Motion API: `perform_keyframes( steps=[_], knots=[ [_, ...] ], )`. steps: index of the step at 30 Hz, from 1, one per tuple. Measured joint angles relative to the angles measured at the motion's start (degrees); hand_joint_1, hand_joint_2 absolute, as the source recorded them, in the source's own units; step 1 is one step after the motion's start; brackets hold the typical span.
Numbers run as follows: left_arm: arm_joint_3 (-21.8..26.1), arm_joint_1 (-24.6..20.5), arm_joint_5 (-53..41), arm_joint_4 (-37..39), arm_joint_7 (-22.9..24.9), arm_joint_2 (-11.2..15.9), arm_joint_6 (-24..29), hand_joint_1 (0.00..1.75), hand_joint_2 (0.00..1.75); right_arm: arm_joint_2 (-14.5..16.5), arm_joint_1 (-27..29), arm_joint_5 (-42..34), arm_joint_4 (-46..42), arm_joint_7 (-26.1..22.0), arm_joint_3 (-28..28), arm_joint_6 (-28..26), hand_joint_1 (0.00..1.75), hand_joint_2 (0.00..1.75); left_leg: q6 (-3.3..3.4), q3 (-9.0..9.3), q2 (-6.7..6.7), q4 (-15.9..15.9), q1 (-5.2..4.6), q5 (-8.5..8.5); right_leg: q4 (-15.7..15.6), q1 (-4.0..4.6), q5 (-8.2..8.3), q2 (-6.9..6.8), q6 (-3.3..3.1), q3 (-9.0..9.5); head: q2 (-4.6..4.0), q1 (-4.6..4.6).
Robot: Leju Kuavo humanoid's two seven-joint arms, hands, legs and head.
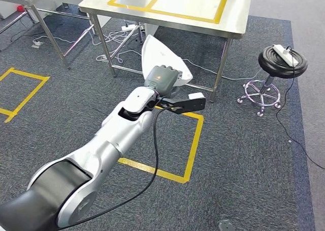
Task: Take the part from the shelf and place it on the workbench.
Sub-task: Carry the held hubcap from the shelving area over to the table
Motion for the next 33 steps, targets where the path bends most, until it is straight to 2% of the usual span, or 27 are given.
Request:
perform_keyframes(
  steps=[5, 17, 33],
  knots=[
    [4.07, -0.06, -1.49, 0.87, 0.52, 1.05, 0.01, 1.75, 1.75, 0.11, 0.02, 0.12, 0.00, 0.04, 0.00, -0.01, 0.00, 0.00, 0.00, -0.01, 0.00, 0.00, 0.00, 0.00, 0.00, 0.00, 0.00, 0.00, 0.00, 0.00, 0.00, 0.00],
    [11.30, -2.38, -3.08, 2.14, 1.84, 5.76, 0.27, 1.75, 1.75, 0.17, 0.19, 0.40, 0.00, 0.08, 0.00, 0.02, 0.00, 0.00, -0.01, -0.01, 0.00, 0.00, 0.00, 0.01, 0.01, 0.01, 0.00, -0.02, 0.00, -0.02, 0.00, 0.00],
    [17.22, -2.80, -6.15, 0.76, 4.53, 7.92, 3.13, 1.75, 1.75, 0.36, 0.37, 0.38, 0.00, -0.04, 0.00, 0.02, 0.00, 0.00, -0.01, -0.01, 0.00, 0.00, 0.00, 0.01, 0.00, 0.02, -0.01, -0.02, -0.01, -0.02, 0.00, 0.01]
  ],
)
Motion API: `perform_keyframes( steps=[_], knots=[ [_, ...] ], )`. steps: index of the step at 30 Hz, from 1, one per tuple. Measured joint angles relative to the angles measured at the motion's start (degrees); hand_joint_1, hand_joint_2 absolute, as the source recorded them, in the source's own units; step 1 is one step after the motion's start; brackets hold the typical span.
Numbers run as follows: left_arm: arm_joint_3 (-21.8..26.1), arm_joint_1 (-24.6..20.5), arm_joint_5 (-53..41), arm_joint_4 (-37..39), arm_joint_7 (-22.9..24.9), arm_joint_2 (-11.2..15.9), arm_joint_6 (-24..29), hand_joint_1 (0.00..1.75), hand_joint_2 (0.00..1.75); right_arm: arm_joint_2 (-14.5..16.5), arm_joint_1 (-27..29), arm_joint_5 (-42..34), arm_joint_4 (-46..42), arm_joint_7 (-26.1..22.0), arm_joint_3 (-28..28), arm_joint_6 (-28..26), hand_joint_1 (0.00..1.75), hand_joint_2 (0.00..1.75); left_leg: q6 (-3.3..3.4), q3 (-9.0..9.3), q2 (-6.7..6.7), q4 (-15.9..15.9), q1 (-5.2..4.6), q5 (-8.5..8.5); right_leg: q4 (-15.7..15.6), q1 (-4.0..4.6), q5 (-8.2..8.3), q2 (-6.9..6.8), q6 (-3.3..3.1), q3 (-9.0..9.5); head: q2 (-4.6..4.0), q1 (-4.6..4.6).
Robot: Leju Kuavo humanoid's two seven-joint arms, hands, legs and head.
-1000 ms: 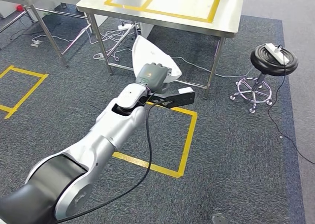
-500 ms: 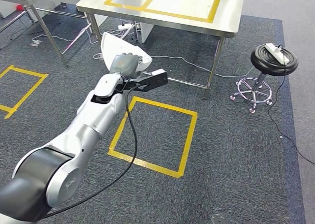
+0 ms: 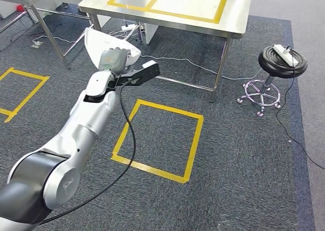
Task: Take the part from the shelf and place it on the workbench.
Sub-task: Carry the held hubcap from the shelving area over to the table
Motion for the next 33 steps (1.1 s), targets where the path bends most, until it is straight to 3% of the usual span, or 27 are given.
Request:
perform_keyframes(
  steps=[19, 25, 28, 30, 32, 33],
  knots=[
    [2.66, 0.02, -1.73, -2.03, 0.30, 0.19, -0.07, 1.75, 1.75, 0.21, -0.02, 0.46, 0.00, -0.07, 0.00, 0.00, 0.00, 0.00, 0.30, -0.21, 0.00, 0.36, -0.08, -0.20, -0.05, -0.12, 0.01, -0.01, 0.06, 0.01, 0.00, -0.01],
    [2.87, 0.04, -1.73, -2.29, 0.30, 0.19, -0.04, 1.75, 1.75, 0.30, -0.03, 0.50, 0.00, -0.04, 0.00, 0.00, 0.00, 0.00, 0.94, -0.63, 0.00, 1.13, -0.24, -0.58, -0.17, -0.30, 0.07, 0.00, 0.66, 0.03, 0.00, -0.01],
    [2.88, 0.01, -1.75, -2.70, 0.30, 0.12, -0.04, 1.75, 1.75, 0.34, -0.08, 0.50, 0.00, -0.05, 0.00, 0.00, 0.00, 0.00, 1.69, -0.23, 0.13, 0.42, -0.07, -0.24, -0.09, -0.38, -0.18, -0.13, 1.22, -0.17, 0.00, 0.00],
    [2.92, -0.09, -1.78, -2.95, 0.29, -0.02, -0.03, 1.75, 1.75, 0.36, -0.10, 0.51, 0.00, -0.06, 0.00, 0.00, 0.00, 0.00, 2.11, 0.32, 0.31, -0.12, 0.22, -0.07, 4.04, -0.34, -2.43, -0.37, 1.38, -2.19, 0.00, 0.09],
    [2.97, -0.08, -1.78, -2.98, 0.26, -0.19, -0.02, 1.75, 1.75, 0.36, -0.07, 0.52, 0.00, -0.05, 0.00, 0.00, 0.00, 0.00, 2.27, 0.54, 0.37, -0.16, 0.21, -0.25, 12.13, -0.32, -5.76, -0.48, 1.51, -6.20, 0.00, 0.13],
    [2.98, 0.03, -1.78, -2.98, 0.25, -0.27, -0.02, 1.75, 1.75, 0.36, -0.03, 0.52, 0.00, -0.03, 0.00, 0.00, 0.00, 0.00, 2.25, 0.64, 0.37, -0.16, 0.22, -0.36, 15.29, -0.34, -6.63, -0.48, 1.57, -7.93, 0.00, 0.10]
  ],
)
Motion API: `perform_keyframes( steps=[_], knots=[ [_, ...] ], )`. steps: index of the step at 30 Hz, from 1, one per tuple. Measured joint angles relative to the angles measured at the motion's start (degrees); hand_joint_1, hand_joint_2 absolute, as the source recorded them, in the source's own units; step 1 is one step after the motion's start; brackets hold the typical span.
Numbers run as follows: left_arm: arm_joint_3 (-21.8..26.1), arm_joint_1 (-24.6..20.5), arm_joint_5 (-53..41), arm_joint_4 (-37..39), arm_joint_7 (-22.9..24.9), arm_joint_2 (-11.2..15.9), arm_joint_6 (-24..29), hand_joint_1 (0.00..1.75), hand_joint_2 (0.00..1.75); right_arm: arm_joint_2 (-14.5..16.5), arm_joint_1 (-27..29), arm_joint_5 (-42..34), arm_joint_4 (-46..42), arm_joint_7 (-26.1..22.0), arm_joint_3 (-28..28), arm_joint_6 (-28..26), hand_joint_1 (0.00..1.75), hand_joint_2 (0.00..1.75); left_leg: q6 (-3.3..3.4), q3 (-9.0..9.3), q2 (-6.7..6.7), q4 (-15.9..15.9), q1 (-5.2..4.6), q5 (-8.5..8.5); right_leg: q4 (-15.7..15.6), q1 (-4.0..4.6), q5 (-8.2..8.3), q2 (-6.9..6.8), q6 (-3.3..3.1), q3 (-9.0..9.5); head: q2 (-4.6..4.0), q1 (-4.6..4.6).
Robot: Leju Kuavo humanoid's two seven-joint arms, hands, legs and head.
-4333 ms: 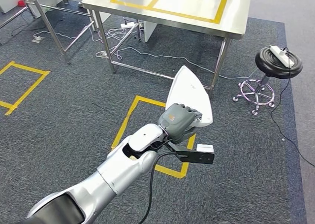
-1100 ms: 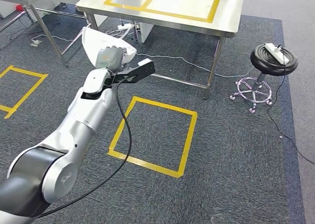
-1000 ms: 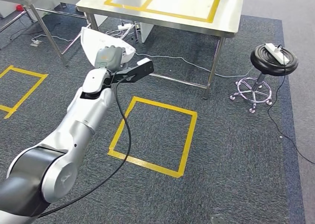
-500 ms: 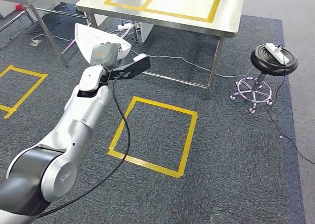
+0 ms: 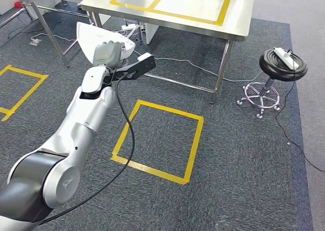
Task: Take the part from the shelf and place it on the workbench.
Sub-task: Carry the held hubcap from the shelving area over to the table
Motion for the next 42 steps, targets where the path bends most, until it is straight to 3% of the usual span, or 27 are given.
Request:
perform_keyframes(
  steps=[1, 2, 4, 5, 7, 11, 12, 14, 15, 16, 17, 18, 20, 21, 23, 26, 28, 30, 31, 32, 33, 35, 36, 38, 42],
  knots=[
    [0.01, 0.13, 0.00, 0.00, -0.02, -0.05, 0.00, 1.75, 1.75, 0.00, 0.03, 0.00, 0.00, 0.02, 0.00, -0.01, 0.00, 0.00, -0.11, 0.13, -0.01, 0.01, 0.03, -0.15, 1.13, -0.03, 0.24, -0.01, 0.04, -0.76, 0.00, 0.02],
    [0.02, 0.23, 0.00, 0.00, -0.03, -0.10, 0.00, 1.75, 1.75, -0.01, 0.04, 0.00, 0.00, 0.04, 0.00, -0.01, 0.00, 0.00, -0.32, 0.35, -0.03, 0.05, 0.11, -0.34, -0.13, -0.07, 1.55, -0.05, 0.08, -0.33, 0.00, 0.01],
    [0.07, 0.28, 0.00, -0.05, -0.03, -0.11, 0.01, 1.75, 1.75, -0.01, 0.02, 0.00, 0.00, 0.05, 0.00, -0.03, 0.00, 0.00, -1.00, 0.92, -0.07, 0.22, 0.36, -0.93, -7.69, -0.18, 5.51, -0.36, 0.20, 3.33, 0.00, 0.02],
    [0.09, 0.19, 0.00, -0.10, -0.03, -0.10, 0.02, 1.75, 1.75, 0.06, -0.02, 0.00, 0.01, 0.05, 0.00, -0.03, 0.00, 0.00, -1.42, 1.05, -0.09, 0.41, 0.38, -1.24, -11.32, -0.11, 6.73, -0.47, 0.10, 5.21, 0.00, 0.08],
    [0.14, 0.07, 0.00, -0.22, -0.04, -0.10, 0.04, 1.75, 1.75, 0.21, -0.10, 0.00, 0.03, 0.05, 0.00, -0.04, 0.00, 0.00, -2.21, 1.08, -0.11, 0.50, 0.37, -1.52, -14.58, 0.24, 7.09, -0.48, -0.60, 6.95, 0.00, 0.03],
    [0.21, 0.20, 0.00, -0.34, -0.12, -0.09, 0.03, 1.75, 1.75, 0.26, -0.10, 0.01, 0.03, 0.07, 0.00, -0.08, 0.00, 0.00, -3.37, 0.65, -0.04, 1.25, 0.79, -2.47, -14.91, 0.68, 6.82, 0.04, -2.82, 7.21, 0.00, -0.24],
    [0.23, 0.22, 0.00, -0.38, -0.15, -0.09, 0.04, 1.75, 1.75, 0.26, -0.15, 0.01, 0.02, 0.07, 0.00, -0.09, 0.00, 0.00, -3.41, -0.57, -0.11, 3.64, 0.77, -3.73, -15.07, 0.65, 6.78, 0.08, -3.28, 7.41, 0.00, -0.33],
    [0.32, 0.42, 0.00, -0.42, -0.33, -0.02, 0.04, 1.75, 1.75, 0.26, -0.24, 0.02, 0.02, 0.05, 0.00, -0.11, 0.00, 0.00, -3.27, -5.02, -0.28, 11.62, 0.56, -6.93, -15.13, 0.69, 6.55, 0.13, -3.88, 7.63, 0.00, -0.47],
    [0.38, 0.65, 0.00, -0.42, -0.44, 0.04, 0.03, 1.75, 1.75, 0.26, -0.23, 0.02, 0.02, 0.05, 0.00, -0.12, 0.00, 0.00, -3.24, -7.39, -0.34, 15.35, 0.51, -7.93, -15.13, 0.72, 6.44, 0.21, -4.01, 7.70, 0.00, -0.52],
    [0.44, 0.88, 0.00, -0.42, -0.54, 0.09, 0.03, 1.75, 1.75, 0.26, -0.20, 0.02, 0.02, 0.05, 0.00, -0.11, 0.00, 0.00, -3.22, -9.01, -0.36, 17.35, 0.51, -7.89, -15.12, 0.73, 6.33, 0.32, -4.03, 7.78, 0.00, -0.55],
    [0.49, 1.04, 0.00, -0.42, -0.61, 0.12, 0.02, 1.75, 1.75, 0.26, -0.16, 0.02, 0.02, 0.05, 0.00, -0.11, 0.00, 0.00, -3.19, -9.56, -0.37, 17.19, 0.54, -6.73, -15.10, 0.70, 6.21, 0.48, -3.93, 7.87, 0.00, -0.58],
    [0.50, 1.12, 0.00, -0.42, -0.69, 0.13, 0.02, 1.75, 1.75, 0.26, -0.14, 0.02, 0.02, 0.05, 0.00, -0.10, 0.00, 0.00, -3.19, -8.92, -0.37, 14.80, 0.60, -4.60, -15.04, 0.63, 6.05, 0.63, -3.70, 8.02, 0.00, -0.62],
    [0.50, 1.06, 0.00, -0.44, -0.87, 0.11, 0.03, 1.75, 1.75, 0.25, -0.17, 0.02, 0.02, 0.05, 0.00, -0.09, 0.00, 0.00, -3.36, -5.71, -0.40, 7.34, 0.77, -0.39, -14.61, 0.62, 5.47, 0.88, -2.86, 8.26, 0.00, -0.81],
    [0.50, 1.06, 0.00, -0.45, -0.94, 0.05, 0.03, 1.75, 1.75, 0.24, -0.19, 0.02, 0.02, 0.06, 0.00, -0.09, 0.00, 0.00, -3.24, -4.30, -0.50, 4.45, 0.81, 0.71, -14.36, 0.70, 5.17, 0.95, -2.45, 8.31, 0.00, -0.87],
    [0.49, 1.20, 0.00, -0.46, -1.01, -0.11, 0.03, 1.75, 1.75, 0.22, -0.19, 0.02, 0.02, 0.07, 0.00, -0.10, 0.00, 0.00, -2.68, -3.25, -0.69, 2.47, 0.69, 0.64, -14.14, 0.87, 4.83, 1.03, -1.95, 8.36, 0.00, -0.84],
    [0.57, 1.23, -0.01, -0.54, -1.04, -0.25, 0.04, 1.75, 1.75, 0.22, 0.01, 0.03, 0.02, 0.07, 0.00, -0.09, 0.00, 0.00, -1.30, -3.11, -0.74, 2.68, 0.56, 0.32, -13.25, 0.58, 4.06, 0.65, -1.54, 8.10, 0.00, -0.60],
    [0.63, 1.06, -0.01, -0.63, -1.04, -0.38, 0.05, 1.75, 1.75, 0.22, -0.07, 0.04, 0.02, 0.07, 0.00, -0.09, 0.00, 0.00, -0.61, -2.84, -0.79, 2.67, 0.46, 0.18, -8.13, 0.64, 1.61, 0.15, -1.33, 5.63, 0.00, -0.46],
    [0.64, 1.09, 0.00, -0.66, -1.04, -0.48, 0.05, 1.75, 1.75, 0.22, -0.18, 0.05, 0.02, 0.07, 0.00, -0.09, 0.00, 0.00, -0.21, -2.59, -0.83, 2.68, 0.15, -0.07, -0.51, 0.80, -1.19, 0.04, -1.47, 1.49, 0.00, -0.37],
    [0.64, 1.21, 0.00, -0.66, -1.04, -0.50, 0.04, 1.75, 1.75, 0.22, -0.15, 0.06, 0.02, 0.07, 0.00, -0.09, 0.00, 0.00, -0.06, -2.43, -0.83, 2.69, -0.04, -0.21, 1.89, 0.89, -1.58, 0.04, -1.67, -0.06, 0.00, -0.37],
    [0.64, 1.32, 0.00, -0.66, -1.04, -0.53, 0.04, 1.75, 1.75, 0.22, -0.10, 0.07, 0.02, 0.07, 0.00, -0.09, 0.00, 0.00, 0.04, -2.23, -0.83, 2.69, -0.21, -0.39, 2.17, 1.03, -0.86, 0.04, -1.96, -0.62, 0.00, -0.37],
    [0.64, 1.39, 0.00, -0.67, -1.04, -0.55, 0.04, 1.75, 1.75, 0.22, -0.06, 0.08, 0.02, 0.07, 0.00, -0.09, 0.00, 0.00, 0.09, -1.96, -0.83, 2.70, -0.34, -0.59, 0.12, 1.23, 0.93, 0.04, -2.30, -0.01, 0.00, -0.38],
    [0.64, 1.39, 0.00, -0.72, -1.04, -0.64, 0.04, 1.75, 1.75, 0.22, -0.10, 0.09, 0.02, 0.07, 0.00, -0.11, 0.00, 0.00, -0.05, -1.38, -0.83, 2.67, -0.50, -1.06, -7.69, 1.75, 5.24, -0.03, -3.01, 3.44, 0.00, -0.37],
    [0.64, 1.35, 0.00, -0.75, -1.04, -0.68, 0.04, 1.75, 1.75, 0.22, -0.15, 0.09, 0.02, 0.07, 0.00, -0.13, 0.00, 0.00, -0.23, -1.22, -0.84, 2.68, -0.58, -1.25, -11.07, 1.99, 6.45, -0.08, -3.24, 5.08, 0.00, -0.37],
    [0.64, 1.41, 0.00, -0.76, -1.04, -0.72, 0.02, 1.75, 1.75, 0.22, -0.20, 0.09, 0.02, 0.07, 0.00, -0.15, 0.00, 0.00, -0.72, -1.14, -0.84, 2.51, -0.67, -1.41, -13.78, 2.29, 6.68, -0.08, -3.43, 6.51, 0.00, -0.39],
    [0.64, 1.43, 0.00, -0.89, -1.04, -0.82, 0.01, 1.75, 1.75, 0.22, -0.16, 0.13, 0.02, 0.07, 0.02, -0.19, 0.00, 0.00, -1.83, -1.80, -0.78, 3.78, -0.54, -2.58, -14.91, 2.09, 6.81, 0.09, -4.24, 7.18, 0.00, -0.46]
  ],
)
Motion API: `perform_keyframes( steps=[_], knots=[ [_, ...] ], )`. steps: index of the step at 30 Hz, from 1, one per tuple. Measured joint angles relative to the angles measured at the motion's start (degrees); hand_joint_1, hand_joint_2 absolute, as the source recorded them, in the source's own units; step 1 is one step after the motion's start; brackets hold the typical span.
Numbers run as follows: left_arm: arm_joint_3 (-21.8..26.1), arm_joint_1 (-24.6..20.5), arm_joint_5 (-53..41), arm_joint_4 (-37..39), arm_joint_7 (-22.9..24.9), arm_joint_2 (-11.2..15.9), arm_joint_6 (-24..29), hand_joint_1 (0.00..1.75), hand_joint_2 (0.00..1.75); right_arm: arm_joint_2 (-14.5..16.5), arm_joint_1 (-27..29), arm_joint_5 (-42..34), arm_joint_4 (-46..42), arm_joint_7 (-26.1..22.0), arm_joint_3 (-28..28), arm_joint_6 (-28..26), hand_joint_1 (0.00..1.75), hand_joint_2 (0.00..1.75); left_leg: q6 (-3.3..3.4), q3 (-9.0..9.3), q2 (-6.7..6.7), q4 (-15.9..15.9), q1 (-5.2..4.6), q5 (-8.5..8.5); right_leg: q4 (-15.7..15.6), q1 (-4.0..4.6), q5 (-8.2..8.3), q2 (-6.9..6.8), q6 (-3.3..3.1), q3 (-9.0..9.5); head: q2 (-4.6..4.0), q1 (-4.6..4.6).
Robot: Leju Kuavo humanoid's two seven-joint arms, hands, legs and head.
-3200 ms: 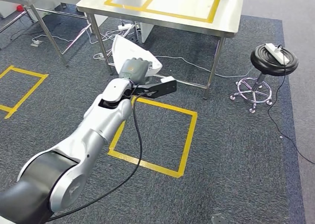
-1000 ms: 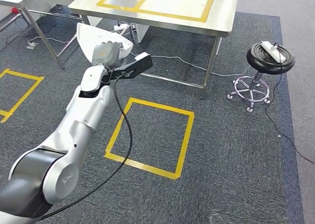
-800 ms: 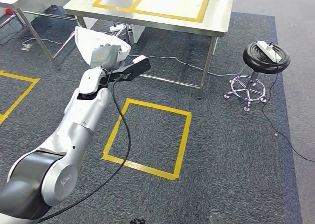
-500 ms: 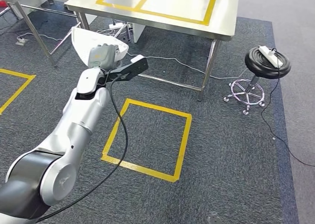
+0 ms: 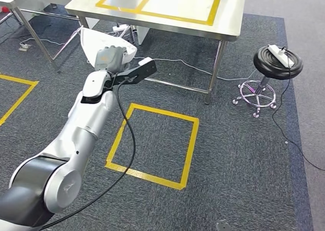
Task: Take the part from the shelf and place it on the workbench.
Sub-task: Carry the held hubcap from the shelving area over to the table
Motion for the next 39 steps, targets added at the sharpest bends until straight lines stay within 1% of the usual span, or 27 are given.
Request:
perform_keyframes(
  steps=[1, 3, 4, 5, 6, 8, 10, 12, 14, 15, 16, 18, 19, 20, 21, 22, 23, 24, 25, 26, 30, 32, 34, 35, 36, 37, 39],
  knots=[
    [0.00, -0.03, 0.00, -0.03, 0.00, 0.02, 0.00, 1.75, 1.75, 0.00, -0.03, 0.01, 0.00, 0.00, 0.01, -0.01, 0.00, 0.00, -0.18, -1.36, -0.01, 2.57, -0.01, -1.28, -0.23, -0.11, 0.00, -0.01, -0.23, 0.25, 0.00, -0.03],
    [-0.01, 0.21, 0.00, -0.03, 0.00, 0.06, -0.01, 1.75, 1.75, 0.00, -0.08, 0.03, 0.00, 0.00, 0.01, -0.01, 0.00, 0.00, -0.49, -5.61, -0.01, 10.00, -0.07, -4.14, -0.30, -0.12, -0.18, -0.02, -0.56, 0.46, 0.00, -0.07],
    [-0.02, 0.45, 0.00, -0.03, 0.00, 0.10, -0.02, 1.75, 1.75, 0.00, -0.06, 0.03, 0.00, 0.01, 0.01, -0.01, 0.00, 0.00, -0.62, -7.59, -0.01, 13.03, -0.06, -4.79, -0.29, -0.14, -0.28, 0.00, -0.63, 0.54, 0.00, -0.07],
    [-0.02, 0.68, 0.00, -0.03, 0.00, 0.14, -0.03, 1.75, 1.75, 0.00, -0.03, 0.03, 0.00, 0.02, 0.01, 0.00, 0.00, 0.00, -0.71, -8.67, 0.00, 14.13, -0.03, -4.30, -0.29, -0.17, -0.39, 0.07, -0.63, 0.63, 0.00, -0.08],
    [-0.02, 0.80, 0.00, -0.04, 0.00, 0.19, -0.04, 1.75, 1.75, 0.01, 0.01, 0.03, 0.00, 0.03, 0.01, 0.01, 0.00, 0.00, -0.77, -8.75, 0.00, 13.27, 0.02, -2.84, -0.26, -0.23, -0.51, 0.18, -0.55, 0.75, 0.00, -0.09],
    [-0.02, 0.74, 0.00, -0.05, 0.00, 0.27, -0.05, 1.75, 1.75, 0.02, 0.04, 0.02, 0.00, 0.05, 0.01, 0.03, 0.00, 0.00, -0.97, -6.06, 0.03, 6.64, 0.19, 1.67, -0.10, -0.37, -0.90, 0.44, -0.06, 1.08, 0.00, -0.10],
    [-0.02, 0.58, 0.00, -0.07, 0.00, 0.25, -0.06, 1.75, 1.75, 0.02, 0.00, 0.01, 0.00, 0.05, 0.01, 0.03, 0.00, 0.00, -0.68, -3.04, -0.12, 0.32, 0.28, 3.93, 0.49, -0.27, -1.53, 0.62, 0.65, 1.11, 0.00, -0.09],
    [-0.02, 0.60, 0.00, -0.08, 0.00, 0.19, -0.07, 1.75, 1.75, 0.02, 0.01, 0.01, 0.00, 0.05, 0.01, 0.04, 0.00, 0.00, 0.28, -2.11, -0.32, -1.41, 0.11, 3.66, 0.75, -0.14, -1.91, 0.71, 1.18, 1.07, 0.00, -0.07],
    [0.01, 0.62, 0.00, -0.12, 0.02, 0.20, -0.07, 1.75, 1.75, 0.02, 0.14, -0.01, 0.00, 0.04, 0.01, 0.05, 0.00, 0.00, 1.20, -1.98, -0.29, -1.30, 0.11, 3.56, 1.01, -0.30, -2.28, 0.58, 1.66, 0.93, 0.00, -0.06],
    [0.03, 0.57, 0.00, -0.17, 0.04, 0.19, -0.07, 1.75, 1.75, 0.02, 0.17, -0.02, 0.00, 0.04, 0.01, 0.05, 0.00, 0.00, 1.56, -1.83, -0.28, -1.34, 0.17, 3.54, 2.20, -0.36, -2.97, 0.39, 1.95, 0.42, 0.00, 0.04],
    [0.04, 0.53, 0.00, -0.22, 0.06, 0.15, -0.07, 1.75, 1.75, 0.02, 0.16, -0.03, 0.00, 0.04, 0.01, 0.04, 0.00, 0.00, 1.88, -1.62, -0.28, -1.37, 0.23, 3.49, 4.64, -0.42, -4.18, 0.20, 2.23, -0.70, 0.00, 0.10],
    [0.04, 0.56, 0.00, -0.27, 0.07, 0.08, -0.07, 1.75, 1.75, 0.02, 0.11, -0.04, 0.00, 0.04, 0.01, 0.04, 0.00, 0.00, 2.27, -1.29, -0.30, -1.37, 0.13, 3.25, 12.21, -0.45, -7.35, -0.06, 2.55, -4.48, 0.00, 0.26],
    [0.04, 0.61, 0.00, -0.27, 0.07, 0.07, -0.08, 1.75, 1.75, 0.02, 0.13, -0.04, 0.00, 0.04, 0.01, 0.05, 0.00, 0.00, 2.37, -1.15, -0.30, -1.37, 0.05, 3.13, 15.62, -0.46, -8.37, -0.08, 2.57, -6.44, 0.00, 0.26],
    [0.04, 0.66, 0.00, -0.27, 0.07, 0.06, -0.08, 1.75, 1.75, 0.02, 0.17, -0.04, 0.00, 0.04, 0.00, 0.05, 0.00, 0.00, 2.41, -1.01, -0.30, -1.36, -0.03, 2.99, 17.30, -0.46, -8.42, -0.08, 2.48, -7.66, 0.00, 0.26],
    [0.04, 0.69, 0.00, -0.27, 0.07, 0.05, -0.08, 1.75, 1.75, 0.02, 0.21, -0.04, 0.00, 0.04, -0.01, 0.06, 0.00, 0.00, 2.41, -0.82, -0.31, -1.36, -0.10, 2.84, 16.74, -0.43, -7.35, -0.08, 2.33, -7.77, 0.00, 0.25],
    [0.04, 0.69, 0.00, -0.29, 0.07, 0.03, -0.08, 1.75, 1.75, 0.02, 0.23, -0.04, 0.00, 0.04, -0.01, 0.06, 0.00, 0.00, 2.36, -0.57, -0.32, -1.36, -0.15, 2.66, 13.94, -0.41, -5.35, -0.08, 2.11, -6.70, 0.00, 0.24],
    [0.04, 0.66, 0.00, -0.31, 0.07, 0.01, -0.08, 1.75, 1.75, 0.02, 0.23, -0.04, 0.00, 0.04, -0.02, 0.05, 0.00, 0.00, 2.24, -0.29, -0.33, -1.36, -0.17, 2.46, 9.75, -0.38, -3.02, -0.10, 1.87, -4.79, 0.00, 0.25],
    [0.04, 0.59, 0.00, -0.33, 0.07, -0.02, -0.08, 1.75, 1.75, 0.02, 0.18, -0.04, 0.00, 0.04, -0.01, 0.05, 0.00, 0.00, 2.04, -0.07, -0.33, -1.34, -0.26, 2.24, 5.71, -0.28, -1.39, -0.12, 1.69, -2.72, 0.00, 0.25],
    [0.04, 0.52, 0.00, -0.35, 0.07, -0.04, -0.08, 1.75, 1.75, 0.03, 0.13, -0.04, 0.00, 0.04, -0.01, 0.04, 0.00, 0.00, 1.80, 0.05, -0.35, -1.34, -0.32, 2.08, 2.73, -0.19, -0.41, -0.12, 1.54, -1.18, 0.00, 0.23],
    [0.04, 0.50, 0.00, -0.36, 0.07, -0.05, -0.09, 1.75, 1.75, 0.03, 0.12, -0.04, 0.00, 0.04, 0.00, 0.04, 0.00, 0.00, 1.55, 0.10, -0.36, -1.36, -0.35, 1.98, 1.15, -0.08, -0.16, -0.10, 1.39, -0.33, 0.00, 0.21],
    [0.04, 0.50, 0.00, -0.41, 0.20, -0.02, -0.16, 1.75, 1.75, 0.03, 0.18, 0.00, 0.00, 0.05, -0.01, 0.05, 0.00, 0.00, 0.35, -0.15, -0.31, -1.00, -0.11, 1.29, 0.06, 0.08, -0.13, 0.08, 0.26, 0.20, 0.00, 0.12],
    [0.04, 0.42, 0.00, -0.47, 0.36, 0.08, -0.19, 1.75, 1.75, 0.04, 0.11, 0.04, 0.00, 0.04, 0.01, 0.07, 0.00, 0.00, -0.01, -2.59, -0.27, 3.70, -0.14, -1.22, -0.36, -0.10, -0.08, 0.05, -0.29, 0.61, 0.00, 0.06],
    [0.03, 0.61, 0.00, -0.47, 0.42, 0.15, -0.23, 1.75, 1.75, 0.04, 0.08, 0.05, 0.00, 0.06, 0.01, 0.13, 0.00, 0.00, -0.32, -6.89, -0.26, 11.19, -0.16, -3.98, -0.39, -0.12, -0.29, 0.01, -0.59, 0.77, 0.00, 0.05],
    [0.03, 0.81, 0.00, -0.47, 0.43, 0.21, -0.25, 1.75, 1.75, 0.04, 0.08, 0.05, 0.00, 0.06, 0.01, 0.16, 0.00, 0.00, -0.46, -8.48, -0.25, 13.52, -0.12, -4.25, -0.38, -0.14, -0.41, 0.03, -0.66, 0.84, 0.00, 0.06],
    [0.02, 0.96, 0.00, -0.47, 0.45, 0.28, -0.26, 1.75, 1.75, 0.04, 0.10, 0.05, 0.00, 0.07, 0.01, 0.18, 0.00, 0.00, -0.57, -9.10, -0.24, 13.87, -0.06, -3.42, -0.36, -0.18, -0.53, 0.10, -0.65, 0.94, 0.00, 0.03],
    [0.02, 1.02, 0.00, -0.47, 0.48, 0.35, -0.26, 1.75, 1.75, 0.04, 0.12, 0.05, 0.00, 0.07, 0.01, 0.19, 0.00, 0.00, -0.66, -8.59, -0.23, 12.10, 0.02, -1.65, -0.32, -0.25, -0.69, 0.20, -0.56, 1.09, 0.00, 0.03],
    [0.02, 0.92, 0.00, -0.48, 0.52, 0.43, -0.26, 1.75, 1.75, 0.04, 0.13, 0.05, -0.01, 0.06, 0.01, 0.21, 0.00, 0.00, -0.96, -5.32, -0.14, 4.94, 0.24, 2.59, -0.02, -0.27, -1.24, 0.39, 0.04, 1.41, 0.00, 0.00]
  ],
)
